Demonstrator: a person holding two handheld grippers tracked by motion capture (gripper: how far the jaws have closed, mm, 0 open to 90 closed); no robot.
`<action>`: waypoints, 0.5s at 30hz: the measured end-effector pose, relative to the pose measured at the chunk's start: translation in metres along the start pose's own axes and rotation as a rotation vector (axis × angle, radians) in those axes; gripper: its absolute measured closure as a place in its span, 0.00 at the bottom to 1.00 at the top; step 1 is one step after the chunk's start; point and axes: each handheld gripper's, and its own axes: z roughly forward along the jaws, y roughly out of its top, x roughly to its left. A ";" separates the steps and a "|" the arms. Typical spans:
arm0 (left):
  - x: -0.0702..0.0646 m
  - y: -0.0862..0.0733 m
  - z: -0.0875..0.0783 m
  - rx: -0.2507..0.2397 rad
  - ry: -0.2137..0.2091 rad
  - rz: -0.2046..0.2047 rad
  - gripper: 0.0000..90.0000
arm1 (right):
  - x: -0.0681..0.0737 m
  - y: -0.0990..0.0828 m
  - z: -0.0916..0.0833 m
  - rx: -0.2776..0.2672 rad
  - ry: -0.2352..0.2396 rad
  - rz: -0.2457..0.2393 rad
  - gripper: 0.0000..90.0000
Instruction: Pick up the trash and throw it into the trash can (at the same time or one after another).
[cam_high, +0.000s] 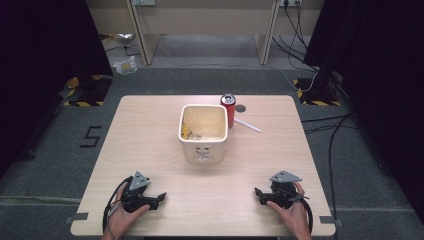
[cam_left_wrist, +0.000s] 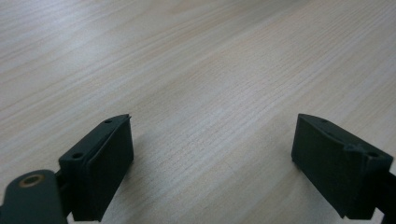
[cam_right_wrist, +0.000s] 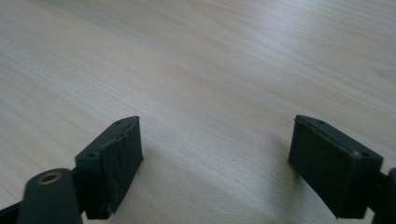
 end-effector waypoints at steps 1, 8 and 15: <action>0.000 0.000 0.000 0.000 0.000 0.000 0.13 | -0.001 0.000 0.000 -0.005 -0.007 0.001 0.16; 0.000 0.000 0.000 -0.001 0.000 -0.001 0.13 | -0.003 0.006 -0.007 -0.041 -0.019 0.002 0.17; 0.000 0.000 0.000 0.000 0.000 0.000 0.13 | -0.006 0.029 -0.016 -0.081 -0.024 -0.008 0.17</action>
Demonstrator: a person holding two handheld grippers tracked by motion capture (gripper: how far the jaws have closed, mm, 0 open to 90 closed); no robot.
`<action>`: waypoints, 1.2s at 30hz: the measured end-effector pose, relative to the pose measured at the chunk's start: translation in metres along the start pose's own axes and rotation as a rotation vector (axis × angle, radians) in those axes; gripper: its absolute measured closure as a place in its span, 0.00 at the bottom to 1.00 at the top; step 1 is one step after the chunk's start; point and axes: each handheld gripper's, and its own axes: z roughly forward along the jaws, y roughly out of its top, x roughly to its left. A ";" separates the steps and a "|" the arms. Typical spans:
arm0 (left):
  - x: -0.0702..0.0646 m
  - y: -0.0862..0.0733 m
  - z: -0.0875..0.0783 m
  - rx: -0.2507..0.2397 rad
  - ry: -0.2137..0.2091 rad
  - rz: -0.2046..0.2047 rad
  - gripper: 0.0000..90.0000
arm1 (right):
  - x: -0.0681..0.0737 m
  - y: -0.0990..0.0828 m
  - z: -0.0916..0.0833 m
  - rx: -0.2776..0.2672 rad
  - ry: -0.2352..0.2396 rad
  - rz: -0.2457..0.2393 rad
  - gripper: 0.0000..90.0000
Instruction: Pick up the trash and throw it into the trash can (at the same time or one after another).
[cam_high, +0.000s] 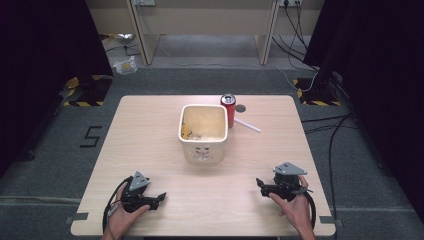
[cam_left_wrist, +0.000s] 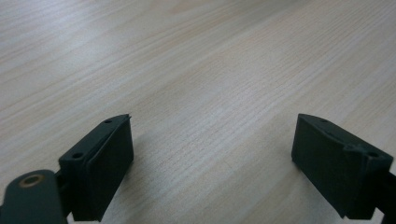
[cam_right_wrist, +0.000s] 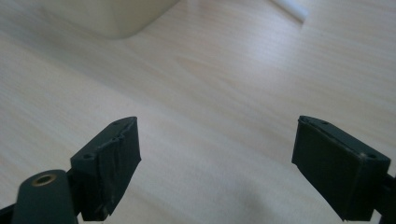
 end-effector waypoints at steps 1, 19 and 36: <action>0.000 0.000 0.000 0.000 0.000 -0.001 0.13 | -0.002 0.009 0.001 -0.011 -0.004 -0.004 0.17; 0.000 0.000 0.000 0.000 0.000 0.000 0.13 | -0.014 0.074 0.024 -0.061 0.008 -0.009 0.17; 0.000 0.000 0.000 0.000 0.000 0.000 0.13 | -0.041 0.131 0.077 -0.077 0.003 0.009 0.19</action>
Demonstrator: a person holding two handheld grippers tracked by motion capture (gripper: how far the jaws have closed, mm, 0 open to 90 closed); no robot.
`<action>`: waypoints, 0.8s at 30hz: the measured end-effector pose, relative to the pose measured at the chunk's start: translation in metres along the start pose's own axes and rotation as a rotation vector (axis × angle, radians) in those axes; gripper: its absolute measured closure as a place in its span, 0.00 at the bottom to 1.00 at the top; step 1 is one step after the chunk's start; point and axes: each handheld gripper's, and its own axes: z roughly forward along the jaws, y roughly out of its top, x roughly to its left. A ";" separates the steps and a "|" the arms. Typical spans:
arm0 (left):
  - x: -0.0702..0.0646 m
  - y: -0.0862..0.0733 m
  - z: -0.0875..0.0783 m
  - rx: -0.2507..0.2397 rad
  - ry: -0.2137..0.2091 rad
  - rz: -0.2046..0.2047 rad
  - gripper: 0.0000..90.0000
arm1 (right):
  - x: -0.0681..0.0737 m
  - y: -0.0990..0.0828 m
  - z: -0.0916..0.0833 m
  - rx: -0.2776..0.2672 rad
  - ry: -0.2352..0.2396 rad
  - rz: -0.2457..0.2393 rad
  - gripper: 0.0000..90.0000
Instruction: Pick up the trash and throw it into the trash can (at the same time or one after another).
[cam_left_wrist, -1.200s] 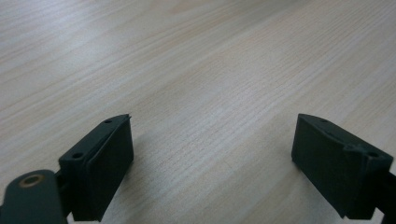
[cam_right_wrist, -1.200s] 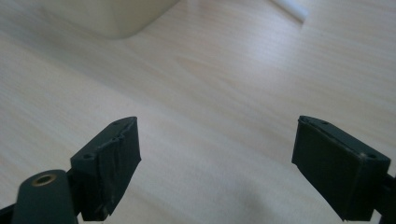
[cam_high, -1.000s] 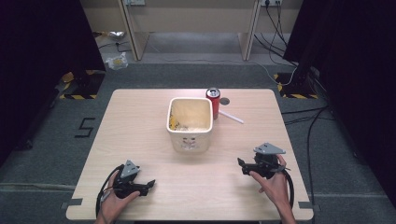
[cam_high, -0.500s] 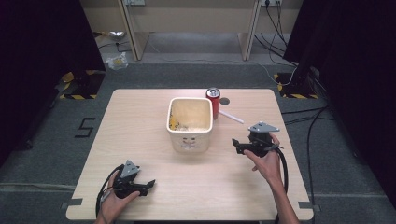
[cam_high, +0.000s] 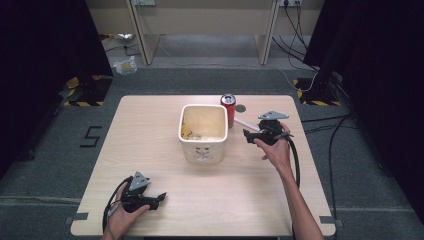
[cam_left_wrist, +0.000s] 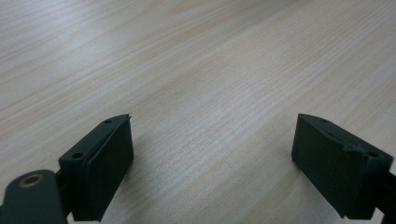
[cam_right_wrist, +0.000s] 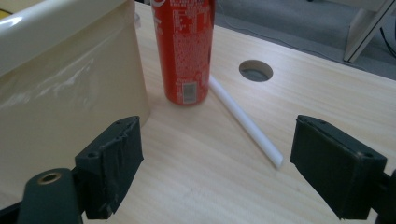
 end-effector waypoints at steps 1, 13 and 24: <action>0.000 0.000 0.000 0.000 0.000 0.000 0.13 | -0.001 0.003 0.004 0.001 0.004 0.004 0.19; 0.000 0.000 0.000 -0.002 0.001 -0.001 0.13 | -0.011 0.020 0.042 -0.030 0.016 0.058 0.18; 0.000 0.000 0.000 0.000 0.000 -0.001 0.13 | -0.009 0.025 0.078 -0.050 0.051 0.034 0.19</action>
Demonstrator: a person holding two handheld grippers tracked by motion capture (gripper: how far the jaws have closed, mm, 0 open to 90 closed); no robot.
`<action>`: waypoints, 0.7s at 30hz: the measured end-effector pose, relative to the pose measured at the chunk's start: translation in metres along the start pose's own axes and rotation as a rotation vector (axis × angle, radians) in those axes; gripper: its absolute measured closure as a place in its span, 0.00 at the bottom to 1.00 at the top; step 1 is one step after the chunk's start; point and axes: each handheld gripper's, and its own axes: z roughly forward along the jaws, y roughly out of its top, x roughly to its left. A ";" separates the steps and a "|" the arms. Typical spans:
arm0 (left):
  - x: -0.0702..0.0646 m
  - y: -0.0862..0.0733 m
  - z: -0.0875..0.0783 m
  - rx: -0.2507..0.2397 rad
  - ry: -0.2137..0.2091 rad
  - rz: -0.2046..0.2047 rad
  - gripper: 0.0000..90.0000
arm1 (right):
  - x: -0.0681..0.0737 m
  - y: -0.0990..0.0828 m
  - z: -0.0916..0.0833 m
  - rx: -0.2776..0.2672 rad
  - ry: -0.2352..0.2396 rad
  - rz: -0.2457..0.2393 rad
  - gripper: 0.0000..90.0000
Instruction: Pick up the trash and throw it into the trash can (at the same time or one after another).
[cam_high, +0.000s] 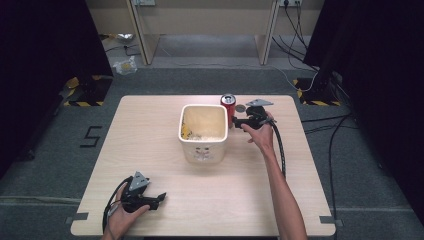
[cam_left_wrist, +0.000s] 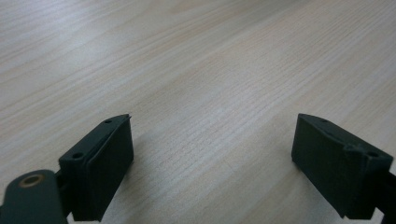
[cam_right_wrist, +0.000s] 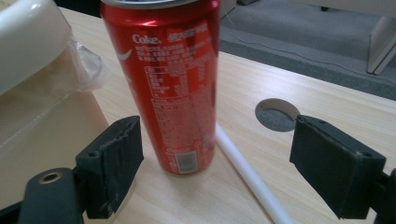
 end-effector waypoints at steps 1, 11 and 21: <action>0.000 0.000 0.000 0.000 0.000 0.000 0.13 | 0.000 0.000 0.000 0.000 0.000 0.000 0.19; 0.000 0.000 0.000 0.000 0.000 0.000 0.13 | 0.005 -0.001 0.017 -0.021 0.035 -0.024 0.21; 0.000 0.000 0.000 -0.003 0.001 -0.001 0.13 | 0.008 0.006 0.030 -0.046 0.052 -0.033 0.27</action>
